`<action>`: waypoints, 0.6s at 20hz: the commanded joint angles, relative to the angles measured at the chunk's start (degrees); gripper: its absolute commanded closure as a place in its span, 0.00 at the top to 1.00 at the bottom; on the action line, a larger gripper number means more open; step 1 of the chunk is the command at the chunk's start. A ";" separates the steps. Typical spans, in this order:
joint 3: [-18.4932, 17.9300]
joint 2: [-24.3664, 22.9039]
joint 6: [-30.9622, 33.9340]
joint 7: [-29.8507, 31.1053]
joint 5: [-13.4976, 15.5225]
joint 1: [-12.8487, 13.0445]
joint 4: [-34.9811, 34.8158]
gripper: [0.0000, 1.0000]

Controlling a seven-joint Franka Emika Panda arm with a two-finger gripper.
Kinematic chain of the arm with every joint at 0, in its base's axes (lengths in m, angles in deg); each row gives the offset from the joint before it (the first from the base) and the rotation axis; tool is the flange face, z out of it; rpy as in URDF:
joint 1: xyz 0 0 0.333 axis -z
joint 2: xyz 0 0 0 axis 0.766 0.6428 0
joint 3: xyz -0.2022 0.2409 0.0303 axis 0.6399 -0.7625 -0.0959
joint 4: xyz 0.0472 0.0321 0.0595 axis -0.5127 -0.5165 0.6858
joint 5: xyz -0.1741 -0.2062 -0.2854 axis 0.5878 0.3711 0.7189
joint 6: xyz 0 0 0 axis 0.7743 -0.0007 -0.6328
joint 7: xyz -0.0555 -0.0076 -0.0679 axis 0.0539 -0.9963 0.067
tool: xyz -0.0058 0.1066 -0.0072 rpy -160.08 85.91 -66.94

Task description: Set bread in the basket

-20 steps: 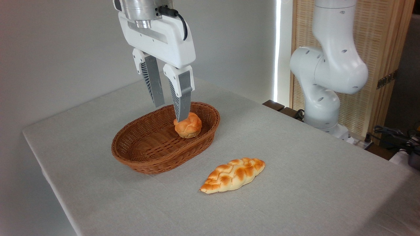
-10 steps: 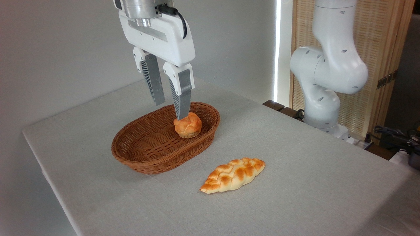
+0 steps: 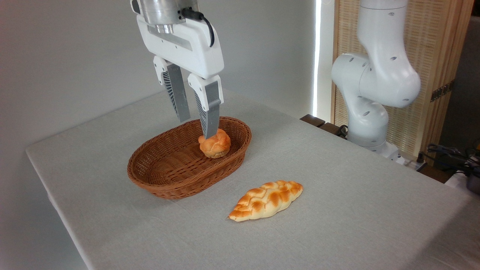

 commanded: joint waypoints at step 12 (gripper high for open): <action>1.58 -20.46 -17.33 -2.81 -3.47 -1.03 -36.47 1.00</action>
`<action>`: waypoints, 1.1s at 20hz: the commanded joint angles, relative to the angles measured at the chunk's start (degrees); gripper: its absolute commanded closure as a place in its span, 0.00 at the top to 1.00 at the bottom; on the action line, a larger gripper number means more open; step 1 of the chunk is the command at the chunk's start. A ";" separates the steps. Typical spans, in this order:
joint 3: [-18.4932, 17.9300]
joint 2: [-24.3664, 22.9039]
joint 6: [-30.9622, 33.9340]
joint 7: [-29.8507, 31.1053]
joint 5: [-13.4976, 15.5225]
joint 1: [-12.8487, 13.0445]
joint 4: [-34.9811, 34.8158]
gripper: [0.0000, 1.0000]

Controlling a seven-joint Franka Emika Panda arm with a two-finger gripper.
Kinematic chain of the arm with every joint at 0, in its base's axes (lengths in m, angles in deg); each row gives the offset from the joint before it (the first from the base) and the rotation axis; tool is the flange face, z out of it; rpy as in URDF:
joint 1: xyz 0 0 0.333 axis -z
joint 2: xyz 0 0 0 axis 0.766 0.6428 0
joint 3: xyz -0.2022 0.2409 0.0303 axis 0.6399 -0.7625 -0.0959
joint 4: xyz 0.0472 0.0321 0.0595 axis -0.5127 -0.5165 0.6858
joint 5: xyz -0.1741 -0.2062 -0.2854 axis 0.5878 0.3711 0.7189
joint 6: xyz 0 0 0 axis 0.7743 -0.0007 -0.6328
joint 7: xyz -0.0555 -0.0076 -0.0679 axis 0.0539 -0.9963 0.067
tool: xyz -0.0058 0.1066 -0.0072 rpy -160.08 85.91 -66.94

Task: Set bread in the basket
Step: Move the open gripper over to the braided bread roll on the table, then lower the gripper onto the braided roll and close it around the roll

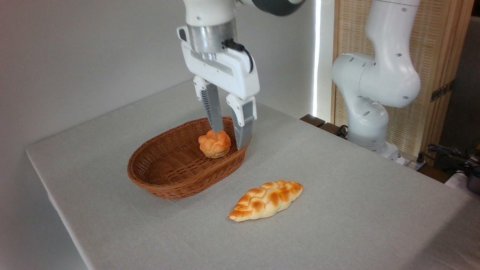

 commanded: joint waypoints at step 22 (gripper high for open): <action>-0.34 -4.31 -21.74 -2.63 -13.64 -2.35 -22.24 1.00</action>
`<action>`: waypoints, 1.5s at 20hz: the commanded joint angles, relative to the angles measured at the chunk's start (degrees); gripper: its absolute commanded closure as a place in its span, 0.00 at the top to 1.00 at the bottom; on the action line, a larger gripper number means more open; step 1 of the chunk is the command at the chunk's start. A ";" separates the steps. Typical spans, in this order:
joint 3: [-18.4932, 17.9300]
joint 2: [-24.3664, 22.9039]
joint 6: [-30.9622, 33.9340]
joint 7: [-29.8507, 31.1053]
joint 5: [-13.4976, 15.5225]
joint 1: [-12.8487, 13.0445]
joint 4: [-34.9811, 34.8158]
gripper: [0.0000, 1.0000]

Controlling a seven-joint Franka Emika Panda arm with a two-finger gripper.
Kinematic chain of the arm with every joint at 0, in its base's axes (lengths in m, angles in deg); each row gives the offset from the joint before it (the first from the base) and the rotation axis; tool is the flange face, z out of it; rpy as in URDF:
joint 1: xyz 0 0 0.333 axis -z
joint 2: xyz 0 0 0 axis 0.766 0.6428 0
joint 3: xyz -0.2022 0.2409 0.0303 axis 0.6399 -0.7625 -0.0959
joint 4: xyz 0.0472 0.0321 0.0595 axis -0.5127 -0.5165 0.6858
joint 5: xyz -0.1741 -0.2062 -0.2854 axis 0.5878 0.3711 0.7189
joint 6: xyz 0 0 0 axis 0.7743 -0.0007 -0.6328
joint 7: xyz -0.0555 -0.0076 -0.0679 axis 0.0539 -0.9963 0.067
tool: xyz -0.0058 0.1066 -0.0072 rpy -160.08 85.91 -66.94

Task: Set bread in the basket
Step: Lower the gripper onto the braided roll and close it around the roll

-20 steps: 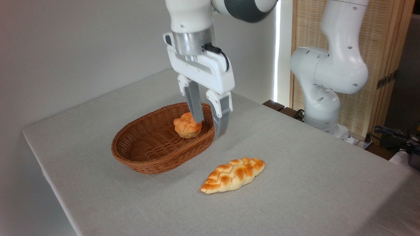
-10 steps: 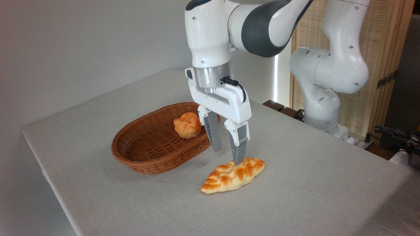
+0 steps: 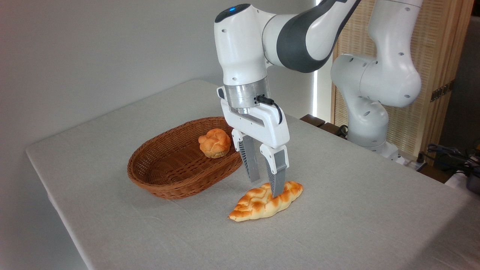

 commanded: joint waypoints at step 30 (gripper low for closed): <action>-0.60 -0.15 -7.79 -0.81 -6.06 -0.12 -6.41 0.42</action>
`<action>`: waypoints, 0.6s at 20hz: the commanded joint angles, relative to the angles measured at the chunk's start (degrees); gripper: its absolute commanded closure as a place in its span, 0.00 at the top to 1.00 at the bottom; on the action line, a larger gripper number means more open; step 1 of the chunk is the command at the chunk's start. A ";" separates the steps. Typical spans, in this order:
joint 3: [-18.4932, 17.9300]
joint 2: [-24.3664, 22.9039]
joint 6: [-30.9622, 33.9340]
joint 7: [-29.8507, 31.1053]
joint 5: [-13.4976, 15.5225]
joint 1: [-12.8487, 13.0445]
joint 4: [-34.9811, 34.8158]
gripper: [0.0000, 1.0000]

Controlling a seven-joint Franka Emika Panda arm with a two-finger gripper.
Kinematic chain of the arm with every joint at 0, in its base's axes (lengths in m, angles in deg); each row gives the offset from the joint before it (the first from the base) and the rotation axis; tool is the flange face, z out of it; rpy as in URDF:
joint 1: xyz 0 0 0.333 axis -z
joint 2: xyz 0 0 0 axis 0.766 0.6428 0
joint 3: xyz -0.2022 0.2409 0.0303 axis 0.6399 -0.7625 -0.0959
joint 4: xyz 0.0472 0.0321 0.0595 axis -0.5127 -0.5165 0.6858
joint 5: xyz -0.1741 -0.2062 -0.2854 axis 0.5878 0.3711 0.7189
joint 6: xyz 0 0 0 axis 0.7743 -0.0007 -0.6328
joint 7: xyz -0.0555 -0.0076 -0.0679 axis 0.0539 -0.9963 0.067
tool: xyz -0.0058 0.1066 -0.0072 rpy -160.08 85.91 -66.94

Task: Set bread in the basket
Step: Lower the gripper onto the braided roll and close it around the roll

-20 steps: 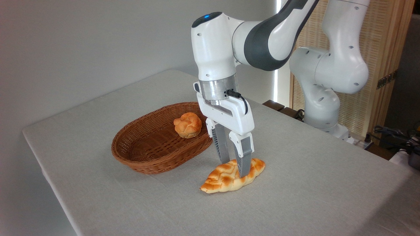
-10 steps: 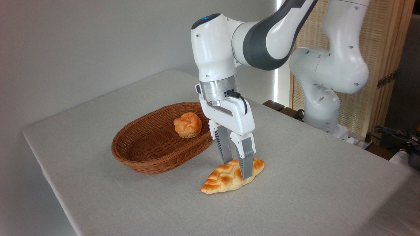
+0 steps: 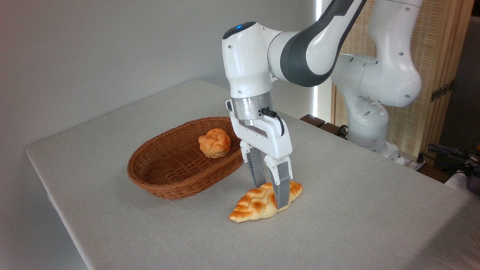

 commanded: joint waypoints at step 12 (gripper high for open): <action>-0.50 -0.52 -0.43 -0.08 1.61 -0.27 2.09 0.42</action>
